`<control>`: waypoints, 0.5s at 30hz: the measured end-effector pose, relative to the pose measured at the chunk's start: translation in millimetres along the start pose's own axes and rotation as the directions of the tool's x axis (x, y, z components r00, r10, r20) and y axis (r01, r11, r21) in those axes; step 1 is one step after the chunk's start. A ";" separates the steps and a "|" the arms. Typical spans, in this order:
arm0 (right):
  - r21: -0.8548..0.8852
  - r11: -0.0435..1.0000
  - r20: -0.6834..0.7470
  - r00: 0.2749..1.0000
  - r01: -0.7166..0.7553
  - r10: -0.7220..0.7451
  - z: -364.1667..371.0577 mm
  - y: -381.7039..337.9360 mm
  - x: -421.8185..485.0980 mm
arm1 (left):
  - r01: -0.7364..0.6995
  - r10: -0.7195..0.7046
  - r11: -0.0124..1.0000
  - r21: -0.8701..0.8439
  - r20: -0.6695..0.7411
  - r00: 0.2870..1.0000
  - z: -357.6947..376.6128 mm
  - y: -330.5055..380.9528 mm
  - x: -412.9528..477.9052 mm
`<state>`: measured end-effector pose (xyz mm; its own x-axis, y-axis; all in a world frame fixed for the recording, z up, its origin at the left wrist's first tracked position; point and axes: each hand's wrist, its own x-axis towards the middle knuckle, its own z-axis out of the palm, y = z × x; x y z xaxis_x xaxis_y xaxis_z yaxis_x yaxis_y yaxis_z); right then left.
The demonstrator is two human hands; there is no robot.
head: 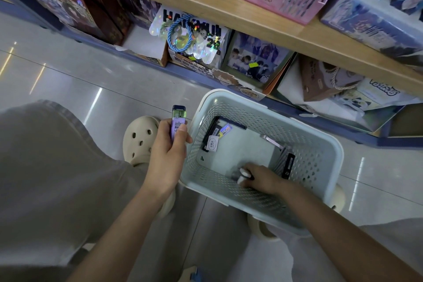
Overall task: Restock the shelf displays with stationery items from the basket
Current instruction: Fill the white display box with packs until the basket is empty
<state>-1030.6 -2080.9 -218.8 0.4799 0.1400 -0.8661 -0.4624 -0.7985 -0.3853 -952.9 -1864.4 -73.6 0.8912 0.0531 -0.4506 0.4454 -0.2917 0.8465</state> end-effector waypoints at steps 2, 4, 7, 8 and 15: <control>0.051 0.999 0.005 1.000 0.013 -0.014 0.4 -4.0 -3.5 | 0.003 -0.003 1.000 -0.004 0.006 1.000 -0.2 1.8 -2.4; 0.153 0.987 -0.046 0.998 0.042 -0.035 -1.4 -11.3 -8.8 | 0.016 -0.016 1.000 -0.014 0.017 1.000 -0.2 3.7 -5.6; 0.330 0.933 -0.192 0.978 0.141 -0.080 -13.1 -33.2 -24.7 | 0.040 -0.038 0.999 -0.037 0.047 0.998 3.9 3.9 -11.4; 0.393 0.903 -0.230 0.969 0.174 -0.087 -19.3 -44.0 -32.2 | 0.052 -0.049 0.997 -0.054 0.058 0.997 6.4 3.4 -13.6; 0.769 0.552 -0.326 0.941 0.322 -0.094 -52.5 -114.5 -101.3 | 0.181 -0.140 0.960 -0.213 0.193 0.971 20.9 16.5 -30.7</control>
<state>-987.2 -2034.4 -70.2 0.7381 0.0164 -0.6745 -0.6743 0.0545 -0.7365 -974.7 -1890.8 -51.7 0.7863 -0.0920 -0.6110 0.6073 -0.0670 0.7917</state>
